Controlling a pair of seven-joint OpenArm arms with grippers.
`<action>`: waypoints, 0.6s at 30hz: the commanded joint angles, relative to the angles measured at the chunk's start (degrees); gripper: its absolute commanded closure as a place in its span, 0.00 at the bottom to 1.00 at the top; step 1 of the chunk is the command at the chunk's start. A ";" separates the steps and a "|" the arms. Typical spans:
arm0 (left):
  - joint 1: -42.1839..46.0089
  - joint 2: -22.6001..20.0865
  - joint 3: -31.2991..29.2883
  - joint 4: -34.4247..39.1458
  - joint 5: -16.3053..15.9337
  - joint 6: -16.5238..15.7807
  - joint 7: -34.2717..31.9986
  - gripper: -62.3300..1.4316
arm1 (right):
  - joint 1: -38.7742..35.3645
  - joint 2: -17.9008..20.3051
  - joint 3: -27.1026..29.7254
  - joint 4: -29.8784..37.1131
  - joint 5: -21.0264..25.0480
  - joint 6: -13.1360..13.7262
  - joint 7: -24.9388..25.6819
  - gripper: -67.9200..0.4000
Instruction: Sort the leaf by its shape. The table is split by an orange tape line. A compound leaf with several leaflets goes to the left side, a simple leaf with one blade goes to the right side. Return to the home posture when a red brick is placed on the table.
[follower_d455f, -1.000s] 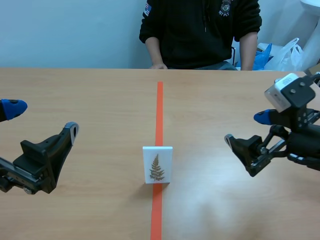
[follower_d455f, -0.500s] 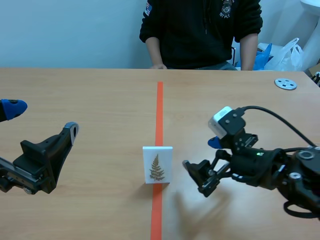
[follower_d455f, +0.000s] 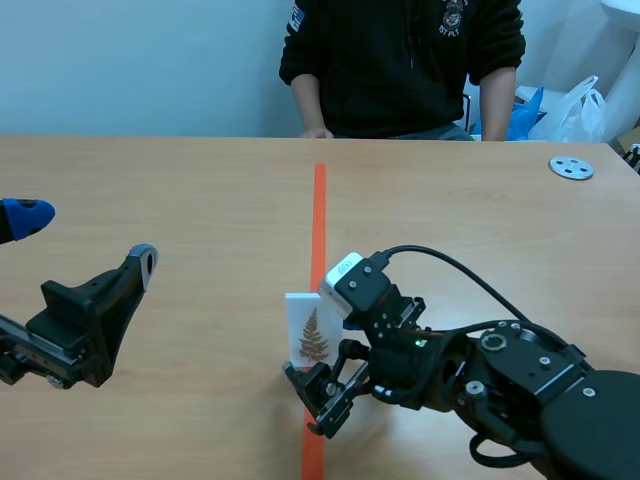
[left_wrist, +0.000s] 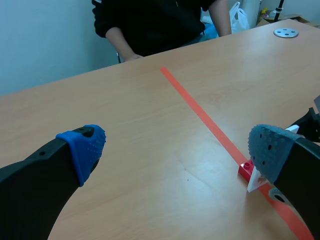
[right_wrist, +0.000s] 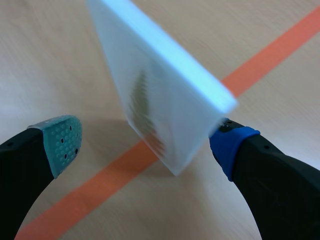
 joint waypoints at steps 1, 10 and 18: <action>-0.02 0.28 -0.04 0.76 -0.20 0.09 -1.05 0.02 | 1.86 -0.90 -0.46 -0.50 -0.48 0.00 0.87 0.24; -0.02 0.28 -0.04 0.76 -0.20 0.09 -1.05 0.02 | 3.85 -2.89 -2.64 -3.32 -1.55 -0.44 0.87 0.25; -0.02 0.28 -0.04 0.76 -0.20 0.09 -1.05 0.02 | 3.76 -2.84 -2.71 -3.34 -1.84 -0.44 0.85 0.25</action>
